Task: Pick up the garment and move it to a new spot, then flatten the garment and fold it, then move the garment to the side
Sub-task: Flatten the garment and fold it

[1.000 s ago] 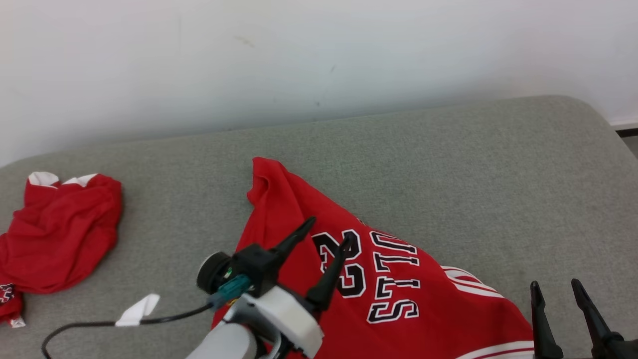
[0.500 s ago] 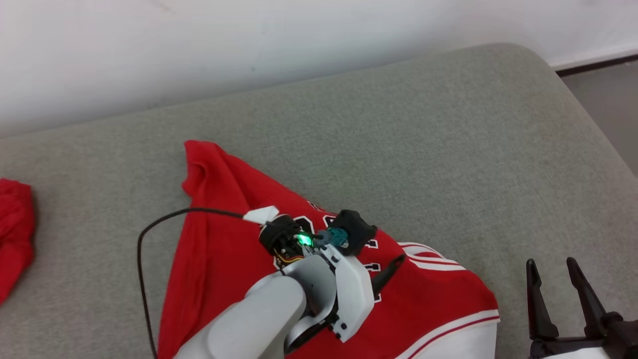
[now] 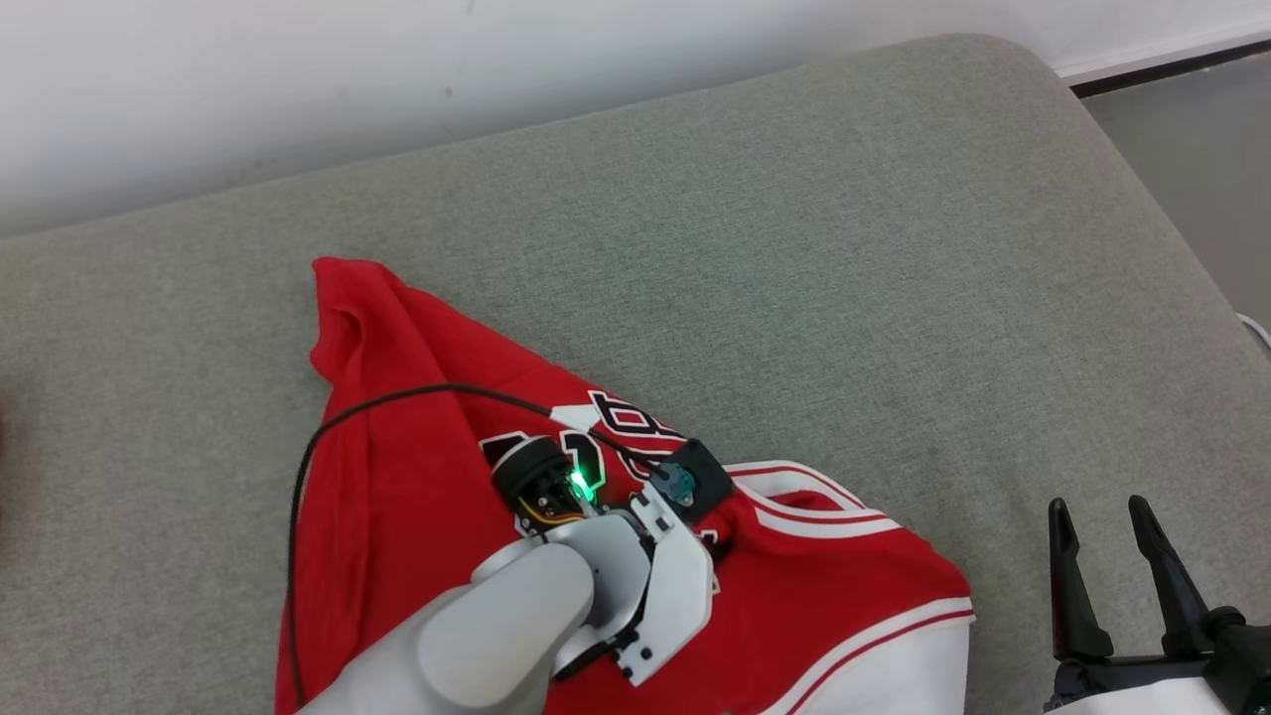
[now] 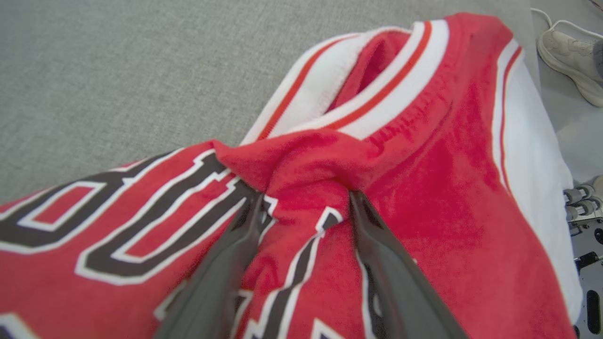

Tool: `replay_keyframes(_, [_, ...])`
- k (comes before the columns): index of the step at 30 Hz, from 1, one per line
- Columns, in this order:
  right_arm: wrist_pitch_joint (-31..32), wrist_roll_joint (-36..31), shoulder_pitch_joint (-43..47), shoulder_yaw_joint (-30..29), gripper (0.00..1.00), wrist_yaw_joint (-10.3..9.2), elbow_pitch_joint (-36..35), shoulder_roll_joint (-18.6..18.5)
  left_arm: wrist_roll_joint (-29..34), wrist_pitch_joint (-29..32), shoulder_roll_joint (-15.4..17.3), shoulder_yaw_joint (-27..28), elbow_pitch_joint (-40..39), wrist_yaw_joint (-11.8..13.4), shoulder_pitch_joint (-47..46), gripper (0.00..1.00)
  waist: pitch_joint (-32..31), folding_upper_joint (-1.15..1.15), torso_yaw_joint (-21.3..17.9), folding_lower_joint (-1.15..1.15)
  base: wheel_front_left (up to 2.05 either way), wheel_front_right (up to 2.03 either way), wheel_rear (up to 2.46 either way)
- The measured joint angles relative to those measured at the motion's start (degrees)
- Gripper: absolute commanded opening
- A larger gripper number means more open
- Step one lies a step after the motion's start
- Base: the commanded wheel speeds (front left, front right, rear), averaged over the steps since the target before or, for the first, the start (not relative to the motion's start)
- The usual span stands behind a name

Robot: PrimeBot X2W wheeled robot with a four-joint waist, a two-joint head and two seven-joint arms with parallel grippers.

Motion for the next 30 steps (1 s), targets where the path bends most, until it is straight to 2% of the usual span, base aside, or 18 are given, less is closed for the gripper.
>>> replay_keyframes(5, [0.00, 0.01, -0.23, 0.02, 1.00, 0.01, 0.02, 0.00, -0.07, -4.70, 0.47, -0.09, 1.33, 0.37, -1.13, 0.00, 0.02, 0.00, 0.27, 0.00, 0.00, 0.00, 0.00])
replay_keyframes(12, [0.00, 0.00, -0.83, 0.92, 1.00, 0.01, -0.01, -0.01, 2.02, -14.06, 1.05, 2.93, 3.96, 5.93, -5.44, 0.00, 0.30, 0.00, -0.35, 0.00, 0.00, 0.00, 0.00])
replay_keyframes(15, [0.00, -0.01, -0.87, 1.58, 1.00, 0.00, -0.09, -0.02, 2.90, -18.06, 1.19, 4.23, 5.59, 7.54, -7.97, 0.00, 0.88, 0.00, -0.90, 0.00, 0.00, 0.00, 0.00])
replay_keyframes(21, [0.00, -0.05, -1.35, 2.68, 1.00, 0.01, -0.02, 0.00, 4.34, -26.01, 2.53, 6.93, 11.46, 10.01, -13.99, 0.00, 2.29, 0.00, -2.55, 0.00, 0.00, 0.00, 0.00])
replay_keyframes(24, [0.01, -0.05, -1.35, 2.75, 1.00, 0.01, 0.33, -0.02, 3.82, -28.87, 2.27, 8.04, 15.02, 9.99, -15.62, 0.00, 2.71, 0.00, -3.05, 0.00, 0.00, 0.00, 0.00])
replay_keyframes(25, [0.00, -0.05, -1.35, 2.80, 1.00, 0.00, 0.46, 0.00, 3.70, -29.97, 2.08, 8.18, 15.95, 9.67, -15.66, 0.38, 2.67, 0.00, -3.09, 0.00, 0.00, 0.00, 0.00])
replay_keyframes(26, [0.00, -0.07, -1.35, 2.79, 1.00, 0.00, 0.58, 0.00, 3.39, -30.75, 1.72, 8.47, 16.83, 9.32, -15.66, 0.91, 2.58, 0.00, -3.07, 0.00, 0.00, 0.00, 0.00])
replay_keyframes(27, [0.01, -0.08, -1.34, 2.68, 1.00, 0.01, 0.67, 0.02, 3.01, -31.25, 1.23, 8.81, 17.74, 9.32, -15.67, 1.00, 2.47, 0.00, -2.95, 0.00, 0.00, 0.00, 0.00])
replay_keyframes(30, [0.00, -0.24, -1.25, 2.13, 1.00, 0.00, 0.81, 0.00, 1.21, -32.59, -0.52, 9.90, 19.14, 9.32, -15.39, 1.00, 1.78, 0.00, -2.21, 0.00, 0.00, 0.00, 0.00])
